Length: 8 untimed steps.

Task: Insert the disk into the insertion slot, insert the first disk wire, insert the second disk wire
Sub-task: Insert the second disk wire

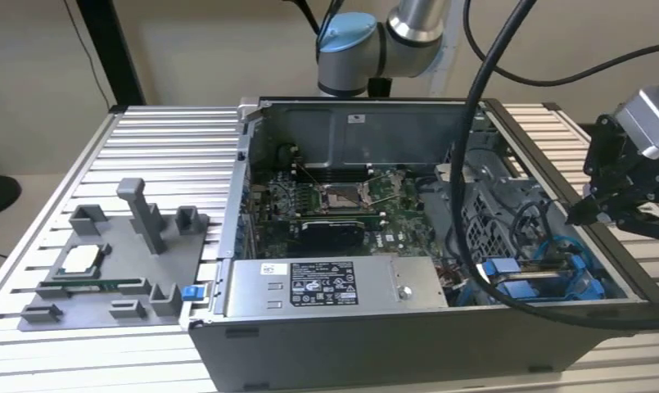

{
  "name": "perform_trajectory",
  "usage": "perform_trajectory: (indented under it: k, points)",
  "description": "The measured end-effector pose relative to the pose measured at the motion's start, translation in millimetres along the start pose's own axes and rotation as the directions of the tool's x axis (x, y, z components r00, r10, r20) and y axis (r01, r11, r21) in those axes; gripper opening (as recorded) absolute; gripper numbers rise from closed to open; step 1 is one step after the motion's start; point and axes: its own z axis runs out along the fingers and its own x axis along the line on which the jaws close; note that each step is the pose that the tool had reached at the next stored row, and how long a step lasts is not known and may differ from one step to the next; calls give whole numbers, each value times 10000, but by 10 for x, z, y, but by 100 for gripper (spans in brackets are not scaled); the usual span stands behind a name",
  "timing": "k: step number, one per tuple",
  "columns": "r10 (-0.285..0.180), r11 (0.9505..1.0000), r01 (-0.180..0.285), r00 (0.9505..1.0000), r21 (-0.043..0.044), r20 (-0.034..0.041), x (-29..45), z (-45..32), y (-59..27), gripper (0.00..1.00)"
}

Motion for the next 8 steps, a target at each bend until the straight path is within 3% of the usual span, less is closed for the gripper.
perform_trajectory:
  k: [8]
  points:
    - [0, 10000, 0, 10000, 0, 0, -49, -100, 183, 0]
